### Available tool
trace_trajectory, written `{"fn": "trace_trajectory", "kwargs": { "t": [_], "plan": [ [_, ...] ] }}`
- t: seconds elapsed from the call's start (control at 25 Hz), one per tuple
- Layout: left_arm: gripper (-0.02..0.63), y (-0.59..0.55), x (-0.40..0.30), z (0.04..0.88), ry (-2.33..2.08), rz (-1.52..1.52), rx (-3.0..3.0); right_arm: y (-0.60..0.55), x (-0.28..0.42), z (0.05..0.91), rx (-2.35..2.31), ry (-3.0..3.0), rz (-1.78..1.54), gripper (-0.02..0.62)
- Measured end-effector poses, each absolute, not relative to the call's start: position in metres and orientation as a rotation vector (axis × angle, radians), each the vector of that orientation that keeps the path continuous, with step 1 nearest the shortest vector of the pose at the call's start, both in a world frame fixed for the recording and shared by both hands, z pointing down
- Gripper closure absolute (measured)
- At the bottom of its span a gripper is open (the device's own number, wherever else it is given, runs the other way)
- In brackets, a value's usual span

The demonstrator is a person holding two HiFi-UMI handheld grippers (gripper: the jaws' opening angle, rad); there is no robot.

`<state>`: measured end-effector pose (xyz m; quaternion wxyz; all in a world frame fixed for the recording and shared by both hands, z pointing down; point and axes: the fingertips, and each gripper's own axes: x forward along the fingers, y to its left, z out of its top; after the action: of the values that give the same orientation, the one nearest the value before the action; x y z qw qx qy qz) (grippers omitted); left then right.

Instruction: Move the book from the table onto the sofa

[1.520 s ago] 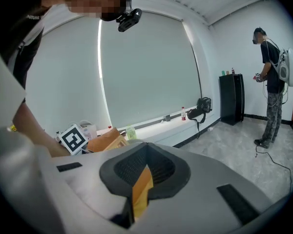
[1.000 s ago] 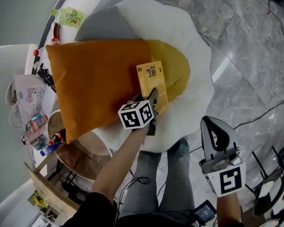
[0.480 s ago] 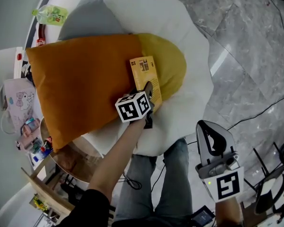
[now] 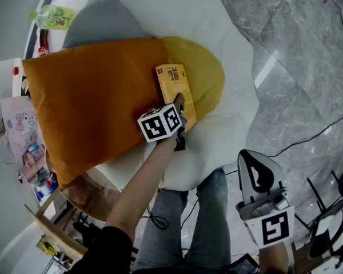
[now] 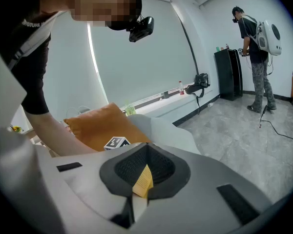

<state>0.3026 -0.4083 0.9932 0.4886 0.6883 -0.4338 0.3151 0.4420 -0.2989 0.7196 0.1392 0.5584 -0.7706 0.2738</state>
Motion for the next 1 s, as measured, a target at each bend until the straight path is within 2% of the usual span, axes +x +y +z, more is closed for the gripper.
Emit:
{"fn": "trace_trajectory", "kwargs": {
  "t": [0.12, 0.36, 0.6, 0.84, 1.0],
  "plan": [
    [0.436, -0.406, 0.302, 0.991, -1.047, 0.78, 1.677, -0.297, 0.445, 0.717, 1.613, -2.221, 0.786, 0.586],
    [0.371, -0.397, 0.3, 0.97, -1.027, 0.811, 1.704, -0.298, 0.451, 0.701, 1.606, -2.219, 0.752, 0.586],
    [0.354, -0.396, 0.281, 0.928, -1.045, 0.771, 1.662, -0.305, 0.449, 0.655, 1.587, -2.244, 0.681, 0.586],
    [0.354, -0.392, 0.262, 0.845, -1.027, 0.77, 1.709, -0.309, 0.436, 0.58, 1.533, -2.26, 0.546, 0.586],
    [0.356, -0.404, 0.247, 0.742, -1.002, 0.729, 1.905, -0.317, 0.428, 0.512, 1.512, -2.253, 0.432, 0.586]
  ]
}}
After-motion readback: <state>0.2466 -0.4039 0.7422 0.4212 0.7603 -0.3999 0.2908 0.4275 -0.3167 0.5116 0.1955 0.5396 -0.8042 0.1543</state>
